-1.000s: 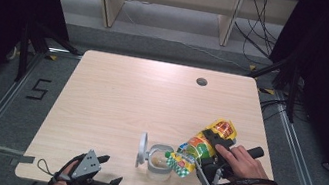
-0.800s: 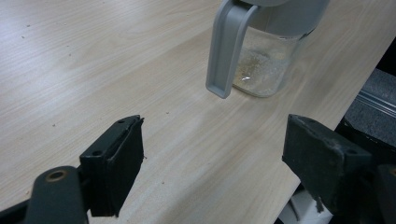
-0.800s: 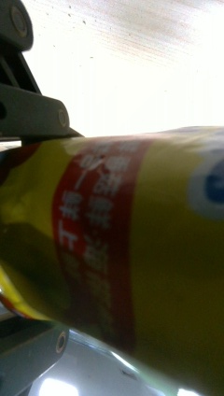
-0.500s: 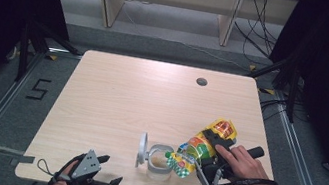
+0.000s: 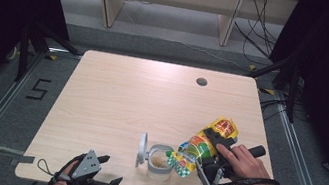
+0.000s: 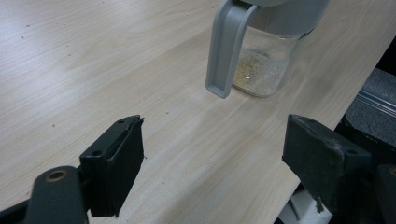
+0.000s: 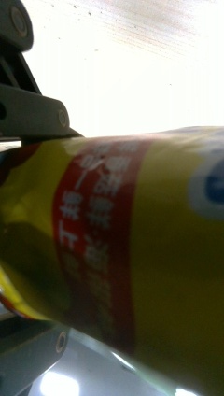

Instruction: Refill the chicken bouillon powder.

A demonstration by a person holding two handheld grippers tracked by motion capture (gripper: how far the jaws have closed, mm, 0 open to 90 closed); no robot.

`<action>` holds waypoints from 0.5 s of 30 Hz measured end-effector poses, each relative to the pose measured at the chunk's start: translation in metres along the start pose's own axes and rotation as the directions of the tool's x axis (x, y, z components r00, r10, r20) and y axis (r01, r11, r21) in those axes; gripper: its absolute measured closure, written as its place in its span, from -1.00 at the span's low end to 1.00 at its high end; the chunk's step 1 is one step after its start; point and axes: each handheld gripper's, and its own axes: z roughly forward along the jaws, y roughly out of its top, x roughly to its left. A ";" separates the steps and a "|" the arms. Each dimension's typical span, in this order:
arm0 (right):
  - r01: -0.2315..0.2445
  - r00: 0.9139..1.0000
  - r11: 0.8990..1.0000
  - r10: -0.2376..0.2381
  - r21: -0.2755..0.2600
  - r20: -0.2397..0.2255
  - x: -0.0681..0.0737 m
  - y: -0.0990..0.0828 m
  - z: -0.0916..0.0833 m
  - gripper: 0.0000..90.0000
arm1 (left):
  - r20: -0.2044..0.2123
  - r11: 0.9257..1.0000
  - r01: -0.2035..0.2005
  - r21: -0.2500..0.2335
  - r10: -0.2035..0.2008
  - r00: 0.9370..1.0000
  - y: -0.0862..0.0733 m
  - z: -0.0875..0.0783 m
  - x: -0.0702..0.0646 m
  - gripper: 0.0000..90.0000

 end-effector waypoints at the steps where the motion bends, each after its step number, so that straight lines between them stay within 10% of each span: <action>1: 0.027 1.000 0.999 -0.027 -0.019 0.010 -0.002 -0.001 0.001 0.03 | 0.008 0.999 0.026 -0.020 -0.026 1.000 0.000 0.001 -0.002 -0.56; 15: 0.027 1.000 0.999 -0.027 -0.018 0.017 -0.001 -0.001 0.000 0.03 | 0.001 1.000 0.002 -0.001 -0.002 1.000 0.000 0.000 0.000 -0.56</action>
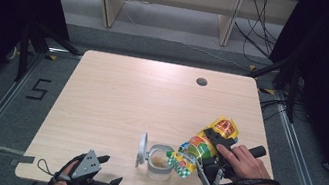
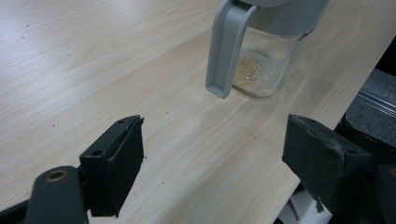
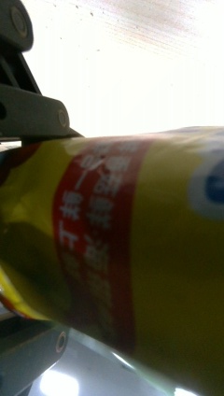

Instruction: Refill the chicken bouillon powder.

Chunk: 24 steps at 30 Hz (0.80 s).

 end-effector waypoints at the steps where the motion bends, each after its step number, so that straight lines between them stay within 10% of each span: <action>1: 0.001 1.000 1.000 -0.001 0.001 -0.004 0.000 0.000 0.000 0.03 | 0.000 1.000 0.000 0.001 0.000 1.000 0.000 0.000 0.000 -0.56; 24: 0.036 0.999 0.999 -0.036 0.009 0.009 -0.002 0.001 -0.001 0.03 | 0.004 0.999 0.025 -0.023 -0.025 1.000 0.000 0.000 -0.002 -0.56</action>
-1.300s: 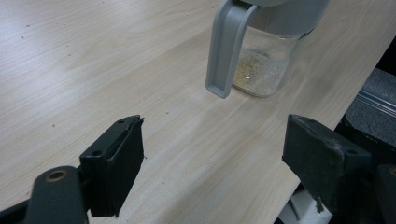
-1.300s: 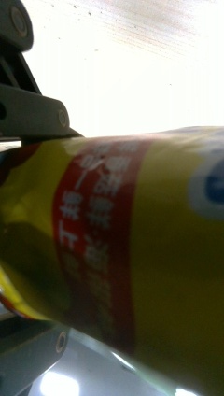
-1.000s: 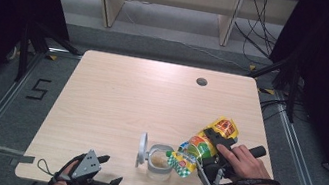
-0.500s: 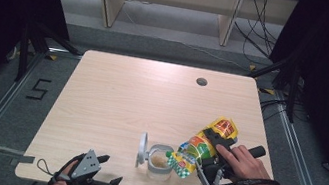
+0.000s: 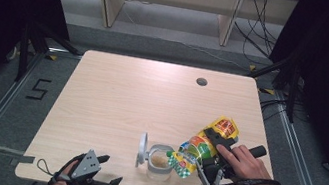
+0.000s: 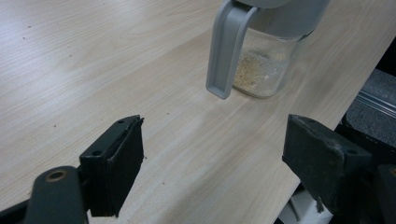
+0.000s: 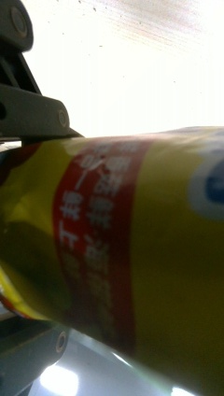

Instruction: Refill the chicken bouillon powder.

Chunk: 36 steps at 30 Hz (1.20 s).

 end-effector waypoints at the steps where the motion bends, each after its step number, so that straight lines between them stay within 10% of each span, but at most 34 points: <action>1: -0.012 1.000 1.000 0.012 0.006 -0.005 0.001 0.000 -0.001 0.03 | 0.000 1.000 0.003 0.000 -0.003 1.000 0.000 0.000 0.000 -0.56; 36: 0.034 0.999 0.999 -0.034 -0.001 0.004 0.000 0.000 0.000 0.03 | -0.009 1.000 -0.019 0.017 0.020 1.000 0.000 -0.001 0.002 -0.56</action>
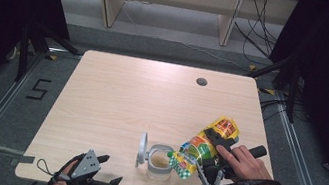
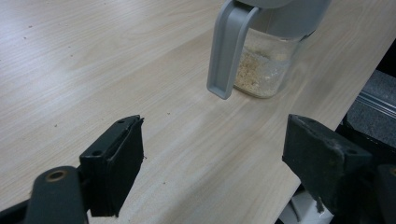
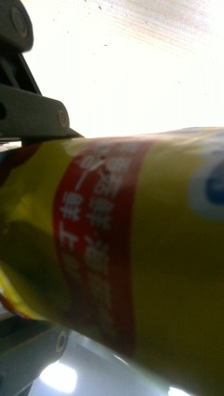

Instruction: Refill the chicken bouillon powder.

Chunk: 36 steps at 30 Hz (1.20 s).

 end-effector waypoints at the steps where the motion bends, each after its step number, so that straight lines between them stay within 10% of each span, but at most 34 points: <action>1: 0.001 1.000 1.000 -0.001 0.001 0.002 0.000 0.000 0.000 0.03 | 0.001 1.000 -0.003 0.004 0.003 1.000 0.000 0.000 0.000 -0.56; 36: -0.017 1.000 1.000 0.017 0.014 -0.001 0.003 0.000 -0.001 0.03 | 0.008 0.999 0.024 -0.024 -0.024 1.000 0.000 0.001 -0.002 -0.56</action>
